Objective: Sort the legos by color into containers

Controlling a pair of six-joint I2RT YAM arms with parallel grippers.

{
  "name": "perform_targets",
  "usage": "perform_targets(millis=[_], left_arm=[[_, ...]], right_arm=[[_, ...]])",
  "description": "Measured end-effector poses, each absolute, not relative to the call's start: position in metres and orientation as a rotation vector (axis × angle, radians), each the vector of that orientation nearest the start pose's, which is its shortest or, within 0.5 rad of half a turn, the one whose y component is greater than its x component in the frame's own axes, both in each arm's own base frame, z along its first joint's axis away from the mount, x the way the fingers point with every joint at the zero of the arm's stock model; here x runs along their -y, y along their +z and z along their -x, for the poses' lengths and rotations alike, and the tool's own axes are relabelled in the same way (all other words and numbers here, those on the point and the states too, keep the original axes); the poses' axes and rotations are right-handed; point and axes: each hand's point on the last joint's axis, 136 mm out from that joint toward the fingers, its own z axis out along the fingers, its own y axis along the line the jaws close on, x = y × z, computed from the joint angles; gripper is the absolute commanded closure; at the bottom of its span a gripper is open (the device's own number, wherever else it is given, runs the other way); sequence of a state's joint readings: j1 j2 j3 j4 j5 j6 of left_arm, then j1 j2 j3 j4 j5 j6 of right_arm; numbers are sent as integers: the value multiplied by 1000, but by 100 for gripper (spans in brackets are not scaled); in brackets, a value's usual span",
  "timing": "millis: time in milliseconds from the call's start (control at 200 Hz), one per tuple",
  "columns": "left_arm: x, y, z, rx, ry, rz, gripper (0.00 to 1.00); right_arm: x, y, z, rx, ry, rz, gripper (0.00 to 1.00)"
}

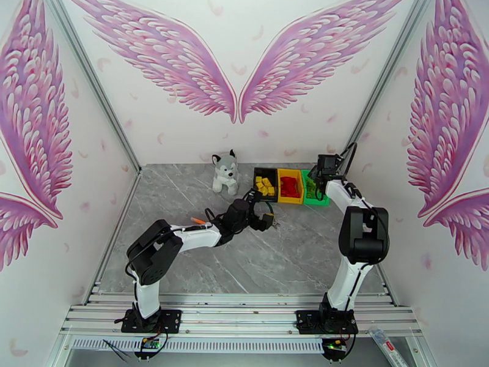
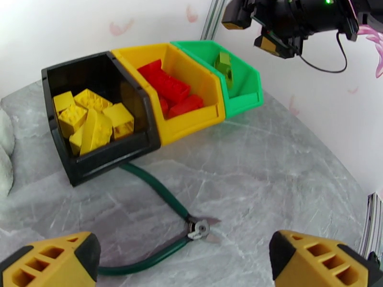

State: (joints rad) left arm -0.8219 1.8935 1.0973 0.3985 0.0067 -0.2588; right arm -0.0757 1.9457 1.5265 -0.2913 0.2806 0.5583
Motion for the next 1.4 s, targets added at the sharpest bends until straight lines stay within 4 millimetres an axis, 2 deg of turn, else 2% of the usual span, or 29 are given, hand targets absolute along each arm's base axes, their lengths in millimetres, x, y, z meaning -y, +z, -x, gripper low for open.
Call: perform_targets(millis=[70,135,275,500,590,635,725,855,1040,1145,1210,1280,1350,1400], left_arm=[[392,139,-365,-1952,-691,-566,1],[383,148,-362,-1934,-675,-551,1],[356,179,-356,-1865,-627,-482,1],[292,216,-339,-1772,-509,-311,1],[260,226,-330,-1733,-449,-229,1],[244,231,-327,-1715,-407,-183,1],[218,249,-322,-1672,-316,-127,1],[194,279,-314,-1616,-238,-88,1],[174,310,-304,-1539,-201,-68,1],[168,324,-298,-1494,-185,-90,1],[166,329,-296,-1481,-176,-98,1],[148,326,-302,-1490,-78,-72,1],[111,314,-314,-1513,62,7,1],[83,298,-320,-1538,155,66,1]], right_arm=[[86,154,-534,-2095,-59,-830,15],[81,147,-520,-2114,-59,-822,12],[59,144,-489,-2132,-50,-772,9],[-8,170,-442,-2083,-9,-569,6],[-26,184,-415,-2035,8,-504,0],[-30,191,-400,-2010,28,-474,1],[-28,206,-377,-1940,67,-442,1],[-26,220,-353,-1840,109,-384,1],[-12,217,-321,-1719,55,-334,1],[-9,225,-311,-1665,8,-264,1],[-9,235,-309,-1629,-7,-240,1],[-3,238,-309,-1614,-77,-217,1],[1,230,-312,-1619,-129,-197,1],[2,215,-316,-1650,-165,-180,1]])
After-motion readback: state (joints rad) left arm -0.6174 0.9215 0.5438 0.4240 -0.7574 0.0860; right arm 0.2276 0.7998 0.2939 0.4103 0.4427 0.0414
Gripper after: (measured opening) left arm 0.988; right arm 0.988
